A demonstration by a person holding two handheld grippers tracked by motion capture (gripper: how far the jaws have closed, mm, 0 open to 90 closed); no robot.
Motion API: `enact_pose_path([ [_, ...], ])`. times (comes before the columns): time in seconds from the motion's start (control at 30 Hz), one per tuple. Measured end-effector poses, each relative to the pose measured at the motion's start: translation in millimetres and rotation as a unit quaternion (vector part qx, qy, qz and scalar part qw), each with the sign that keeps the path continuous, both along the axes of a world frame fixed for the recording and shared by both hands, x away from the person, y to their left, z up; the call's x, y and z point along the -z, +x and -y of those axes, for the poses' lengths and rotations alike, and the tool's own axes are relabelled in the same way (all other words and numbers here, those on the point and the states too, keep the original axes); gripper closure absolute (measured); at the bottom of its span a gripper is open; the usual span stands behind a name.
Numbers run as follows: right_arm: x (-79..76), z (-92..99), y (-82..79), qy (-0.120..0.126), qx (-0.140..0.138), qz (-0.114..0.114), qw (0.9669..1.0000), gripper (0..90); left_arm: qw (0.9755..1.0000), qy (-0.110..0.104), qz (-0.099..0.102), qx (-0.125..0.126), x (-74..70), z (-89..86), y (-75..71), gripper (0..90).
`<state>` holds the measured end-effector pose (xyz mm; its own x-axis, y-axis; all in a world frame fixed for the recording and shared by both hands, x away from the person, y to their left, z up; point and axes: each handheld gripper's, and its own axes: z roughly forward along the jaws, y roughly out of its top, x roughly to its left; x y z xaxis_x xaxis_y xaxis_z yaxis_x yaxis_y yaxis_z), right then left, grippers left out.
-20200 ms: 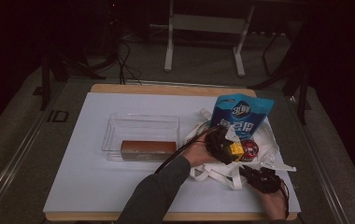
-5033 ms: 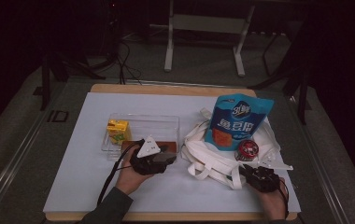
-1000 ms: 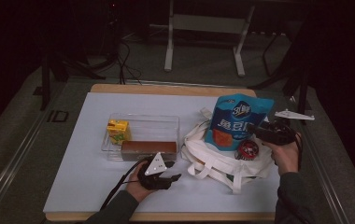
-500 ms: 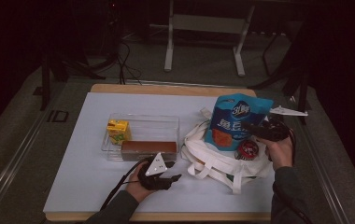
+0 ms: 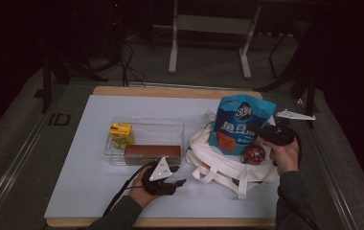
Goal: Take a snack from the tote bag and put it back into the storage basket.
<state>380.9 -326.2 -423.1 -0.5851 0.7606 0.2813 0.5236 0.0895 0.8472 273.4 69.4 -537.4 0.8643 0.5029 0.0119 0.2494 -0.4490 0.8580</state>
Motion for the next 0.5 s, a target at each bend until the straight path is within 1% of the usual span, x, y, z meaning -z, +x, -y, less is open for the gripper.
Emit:
enact_pose_path([
  [0.17, -0.3, -0.3, -0.5, 0.000, -0.001, -0.001, 1.0000, 86.8, 1.0000, 0.000, 0.000, 0.000, 0.0, 0.1, 0.0, 46.7],
  [0.3, -0.9, -0.9, -0.4, 0.008, 0.003, 0.000, 1.0000, 87.1, 1.0000, 0.000, 0.001, 0.000, 0.0, 0.0, -0.1, 46.6],
  [0.5, -1.0, -2.1, -0.8, 0.021, 0.002, 0.005, 0.9998, 87.9, 1.0000, 0.000, 0.000, 0.000, 0.0, -0.1, 0.0, 46.6],
])
